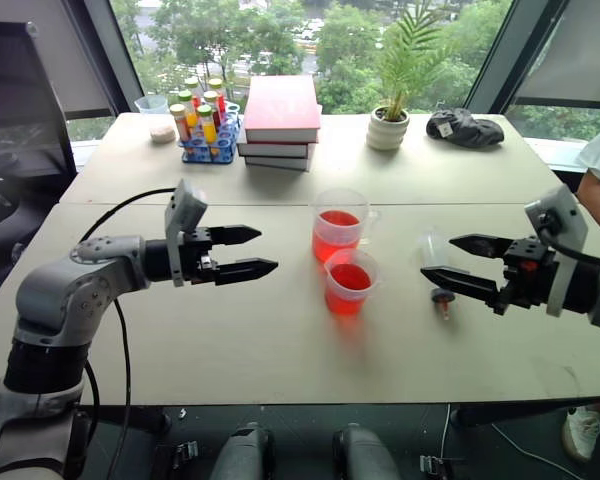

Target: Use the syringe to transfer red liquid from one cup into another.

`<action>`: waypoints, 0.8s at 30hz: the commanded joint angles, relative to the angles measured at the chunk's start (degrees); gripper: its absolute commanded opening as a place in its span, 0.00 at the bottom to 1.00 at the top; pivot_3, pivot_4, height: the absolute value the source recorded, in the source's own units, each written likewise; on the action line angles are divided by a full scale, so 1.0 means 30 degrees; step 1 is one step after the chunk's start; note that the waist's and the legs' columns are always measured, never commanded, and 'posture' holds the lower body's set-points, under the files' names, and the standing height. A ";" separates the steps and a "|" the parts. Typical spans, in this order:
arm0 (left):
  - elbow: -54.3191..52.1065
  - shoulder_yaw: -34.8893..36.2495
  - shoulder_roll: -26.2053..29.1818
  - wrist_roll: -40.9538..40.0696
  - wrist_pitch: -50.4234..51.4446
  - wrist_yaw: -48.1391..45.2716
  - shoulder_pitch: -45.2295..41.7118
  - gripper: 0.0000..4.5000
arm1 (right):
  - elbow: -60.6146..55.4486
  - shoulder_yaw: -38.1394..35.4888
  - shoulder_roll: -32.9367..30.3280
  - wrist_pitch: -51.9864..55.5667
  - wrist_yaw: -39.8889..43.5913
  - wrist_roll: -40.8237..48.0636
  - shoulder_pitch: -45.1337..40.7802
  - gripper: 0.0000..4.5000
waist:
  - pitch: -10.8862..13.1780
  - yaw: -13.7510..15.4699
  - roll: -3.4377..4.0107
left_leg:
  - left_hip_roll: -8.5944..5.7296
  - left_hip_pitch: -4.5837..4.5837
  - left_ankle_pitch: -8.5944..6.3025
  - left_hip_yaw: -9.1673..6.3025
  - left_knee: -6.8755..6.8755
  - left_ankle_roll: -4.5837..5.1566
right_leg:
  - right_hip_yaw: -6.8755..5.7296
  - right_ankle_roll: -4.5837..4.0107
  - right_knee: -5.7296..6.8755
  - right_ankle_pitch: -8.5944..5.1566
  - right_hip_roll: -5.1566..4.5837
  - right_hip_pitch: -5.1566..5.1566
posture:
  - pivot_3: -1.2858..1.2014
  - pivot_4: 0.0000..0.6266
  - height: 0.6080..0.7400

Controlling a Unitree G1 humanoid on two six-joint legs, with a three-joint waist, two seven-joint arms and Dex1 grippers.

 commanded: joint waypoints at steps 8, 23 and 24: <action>-0.0446 0.0562 0.0005 -0.0885 0.0287 0.0375 -0.0738 1.00 | -0.0236 -0.0457 -0.0444 -0.0186 -0.0290 0.0420 0.0079 0.99 | 0.0000 -0.0003 0.0000 | 0.0000 -0.0005 -0.0002 0.0000 -0.0004 0.0000 | 0.0000 -0.0001 -0.0014 0.0001 -0.0004 0.0001 | 0.52 0.24 1.00; -0.0484 0.0332 -0.0269 -0.1157 0.0307 0.0822 -0.0889 1.00 | 0.0227 -0.0193 -0.0946 -0.0036 -0.1087 0.0155 -0.0055 0.99 | 0.0000 0.0000 0.0001 | 0.0000 -0.0013 -0.0005 -0.0001 -0.0007 0.0005 | -0.0003 -0.0005 -0.0047 0.0002 -0.0006 0.0012 | 0.52 0.24 1.00; -0.0528 0.0306 -0.0299 -0.1125 0.0260 0.0825 -0.0817 1.00 | 0.0416 -0.0015 -0.0992 0.0157 -0.1346 0.0093 -0.0229 0.99 | 0.0000 -0.0003 0.0001 | 0.0000 -0.0013 -0.0005 0.0001 -0.0007 0.0005 | -0.0003 -0.0005 -0.0048 0.0002 -0.0007 0.0011 | 0.52 0.24 1.00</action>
